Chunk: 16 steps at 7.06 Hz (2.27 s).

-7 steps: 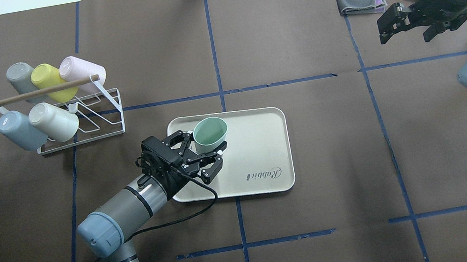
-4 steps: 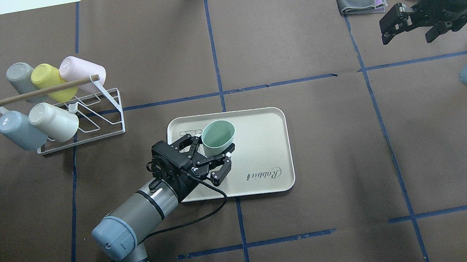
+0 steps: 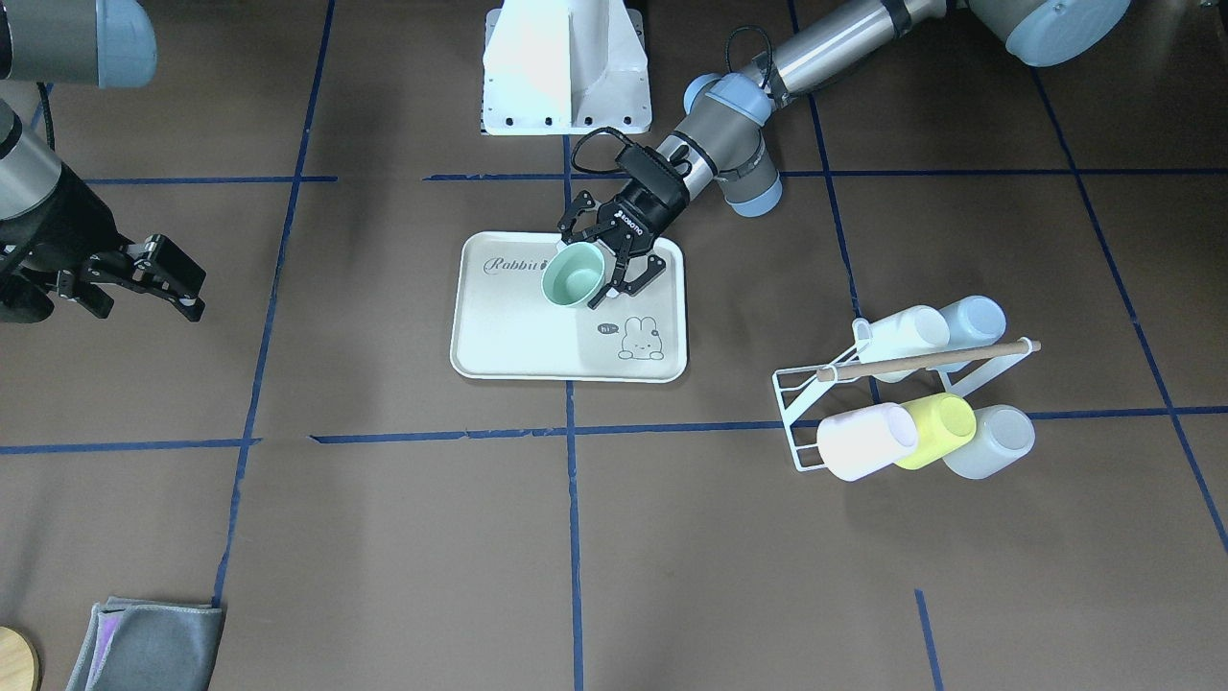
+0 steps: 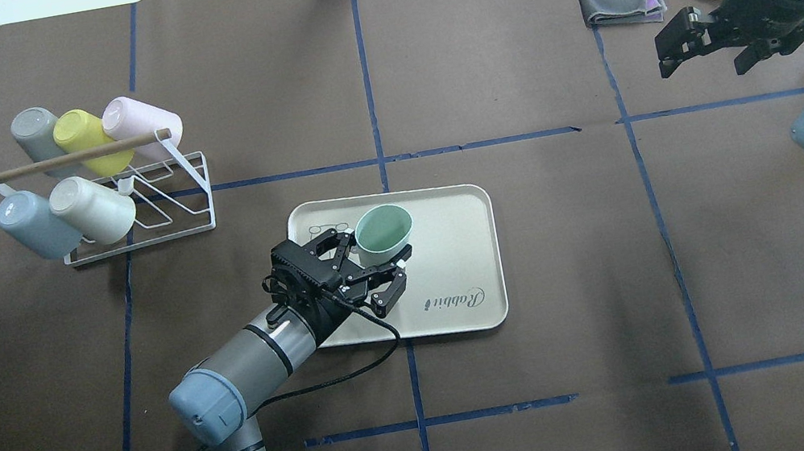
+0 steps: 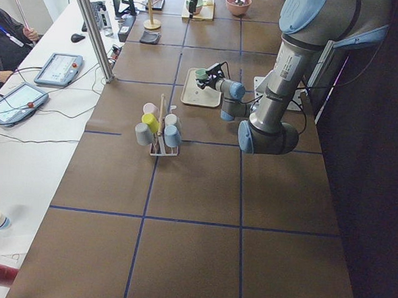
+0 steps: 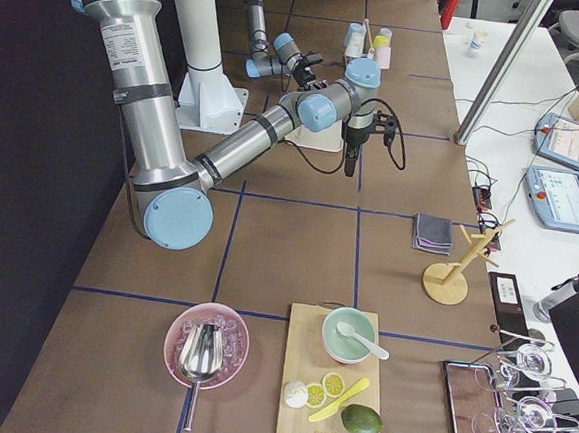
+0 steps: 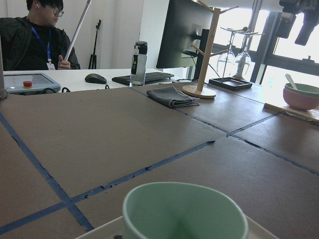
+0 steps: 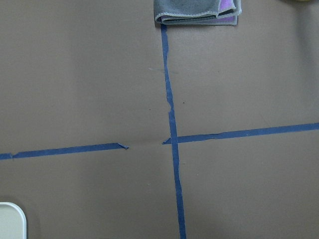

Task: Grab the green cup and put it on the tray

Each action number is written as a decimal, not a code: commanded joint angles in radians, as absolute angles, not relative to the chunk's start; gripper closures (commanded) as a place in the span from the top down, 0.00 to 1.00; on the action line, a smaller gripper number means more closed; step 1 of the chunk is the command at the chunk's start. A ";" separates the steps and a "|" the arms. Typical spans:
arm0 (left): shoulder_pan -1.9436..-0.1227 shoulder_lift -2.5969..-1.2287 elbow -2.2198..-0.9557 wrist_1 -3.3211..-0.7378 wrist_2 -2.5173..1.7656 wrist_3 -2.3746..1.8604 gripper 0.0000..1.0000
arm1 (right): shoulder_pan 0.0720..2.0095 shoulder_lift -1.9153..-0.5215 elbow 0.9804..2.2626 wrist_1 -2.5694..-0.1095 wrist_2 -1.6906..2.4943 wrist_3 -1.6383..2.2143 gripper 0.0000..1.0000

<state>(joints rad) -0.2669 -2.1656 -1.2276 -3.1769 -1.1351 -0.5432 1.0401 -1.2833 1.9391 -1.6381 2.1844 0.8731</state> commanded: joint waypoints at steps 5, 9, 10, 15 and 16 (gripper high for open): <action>-0.267 -2.174 -1.227 -3.142 -1.135 -0.538 0.88 | 1.040 -1.298 1.937 -1.637 2.184 0.871 1.00; -0.270 -2.181 -1.238 -3.128 -1.137 -0.535 0.99 | 1.040 -1.298 1.937 -1.637 2.183 0.873 1.00; -0.275 -2.181 -1.247 -3.125 -1.137 -0.537 0.99 | 1.040 -1.298 1.937 -1.638 2.183 0.873 1.00; -0.328 -2.166 -1.699 -2.592 -1.155 -0.546 1.00 | 1.054 -1.295 1.953 -1.637 2.186 0.876 1.00; -0.380 -2.166 -1.759 -2.498 -1.233 -0.560 1.00 | 1.060 -1.295 1.953 -1.637 2.187 0.876 1.00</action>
